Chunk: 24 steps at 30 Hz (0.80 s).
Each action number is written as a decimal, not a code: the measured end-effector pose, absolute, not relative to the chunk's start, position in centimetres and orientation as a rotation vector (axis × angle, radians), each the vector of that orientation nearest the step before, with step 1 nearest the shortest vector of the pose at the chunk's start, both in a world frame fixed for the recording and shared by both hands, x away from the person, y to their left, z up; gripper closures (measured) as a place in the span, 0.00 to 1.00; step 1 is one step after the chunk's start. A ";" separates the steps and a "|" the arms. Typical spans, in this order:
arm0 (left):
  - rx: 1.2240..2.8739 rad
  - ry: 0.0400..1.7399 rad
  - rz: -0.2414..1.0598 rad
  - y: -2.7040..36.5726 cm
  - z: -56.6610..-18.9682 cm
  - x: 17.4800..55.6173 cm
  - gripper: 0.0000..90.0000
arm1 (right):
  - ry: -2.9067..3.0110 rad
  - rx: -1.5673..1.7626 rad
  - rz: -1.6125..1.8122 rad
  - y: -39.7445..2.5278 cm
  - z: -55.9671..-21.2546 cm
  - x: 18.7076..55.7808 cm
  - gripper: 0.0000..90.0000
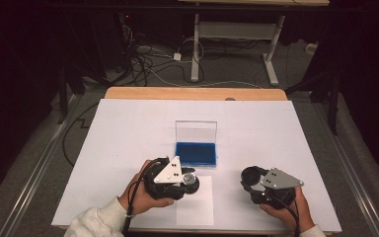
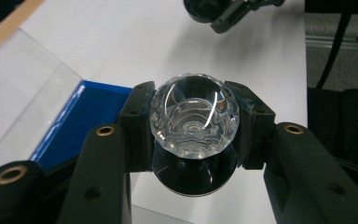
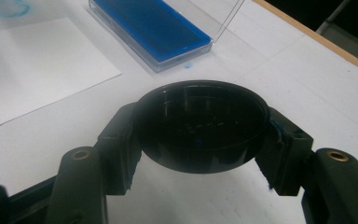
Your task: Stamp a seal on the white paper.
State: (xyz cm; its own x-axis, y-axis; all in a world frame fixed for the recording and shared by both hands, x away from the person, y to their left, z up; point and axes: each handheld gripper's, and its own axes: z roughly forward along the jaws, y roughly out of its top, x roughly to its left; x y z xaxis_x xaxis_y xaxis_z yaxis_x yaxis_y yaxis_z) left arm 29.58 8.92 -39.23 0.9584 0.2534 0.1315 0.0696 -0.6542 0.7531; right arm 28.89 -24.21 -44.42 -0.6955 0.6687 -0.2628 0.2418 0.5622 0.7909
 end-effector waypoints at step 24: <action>2.355 0.213 0.201 7.4 -43.0 30.6 0.61 | 2.264 0.726 1.015 -24.0 -44.6 28.9 0.43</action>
